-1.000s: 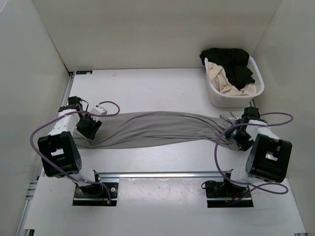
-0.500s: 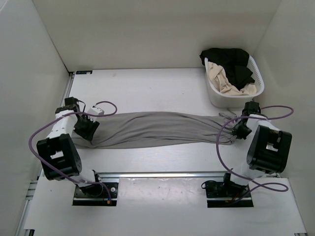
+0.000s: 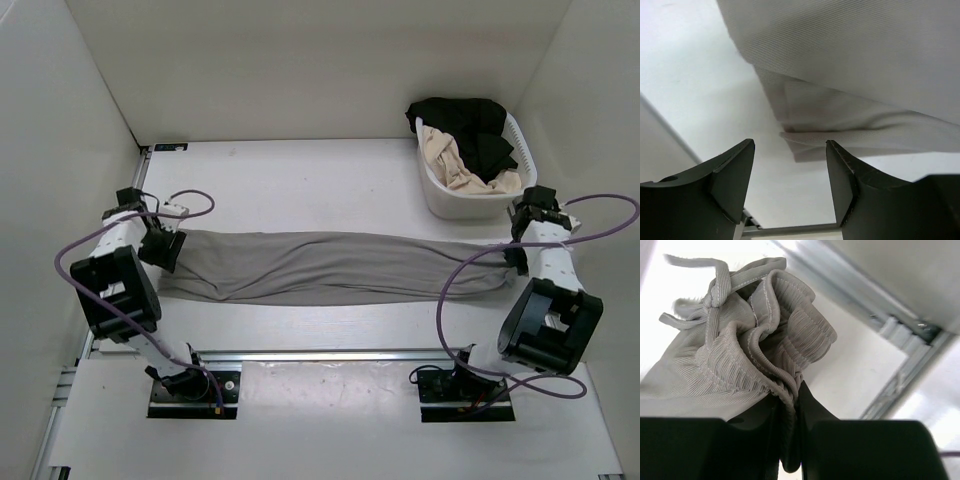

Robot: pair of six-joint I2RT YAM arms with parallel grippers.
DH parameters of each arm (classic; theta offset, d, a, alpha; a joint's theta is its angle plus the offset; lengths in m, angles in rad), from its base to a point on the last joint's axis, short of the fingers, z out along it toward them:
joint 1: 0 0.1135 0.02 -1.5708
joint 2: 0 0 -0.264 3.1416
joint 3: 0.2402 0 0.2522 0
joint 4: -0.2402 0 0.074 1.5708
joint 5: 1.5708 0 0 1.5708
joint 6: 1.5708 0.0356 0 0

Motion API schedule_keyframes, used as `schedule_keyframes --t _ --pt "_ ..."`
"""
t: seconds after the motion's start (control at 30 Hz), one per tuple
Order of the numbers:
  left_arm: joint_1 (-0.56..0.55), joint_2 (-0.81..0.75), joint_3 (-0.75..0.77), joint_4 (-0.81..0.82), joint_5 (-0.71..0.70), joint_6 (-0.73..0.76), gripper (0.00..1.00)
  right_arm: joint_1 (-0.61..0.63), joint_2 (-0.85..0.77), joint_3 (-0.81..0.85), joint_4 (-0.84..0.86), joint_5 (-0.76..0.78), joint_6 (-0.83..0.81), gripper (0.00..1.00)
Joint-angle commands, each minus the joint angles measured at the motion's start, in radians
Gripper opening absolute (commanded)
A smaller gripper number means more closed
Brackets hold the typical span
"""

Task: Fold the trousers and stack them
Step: Fold the trousers

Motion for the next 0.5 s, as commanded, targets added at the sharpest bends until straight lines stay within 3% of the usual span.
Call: schedule_keyframes --t 0.0,0.13,0.3,0.47 --pt "-0.001 0.043 -0.007 0.053 -0.040 -0.066 0.71 -0.005 -0.061 0.076 -0.114 0.145 -0.017 0.00" --pt "-0.050 0.075 -0.021 0.053 0.003 -0.107 0.71 0.064 -0.101 0.131 -0.154 0.174 -0.022 0.00" --pt "-0.061 0.094 -0.063 0.097 -0.013 -0.161 0.71 0.464 -0.107 0.200 -0.271 0.264 0.173 0.00" --pt "-0.061 0.103 -0.073 0.107 0.035 -0.183 0.71 0.902 0.078 0.327 -0.394 0.282 0.492 0.00"
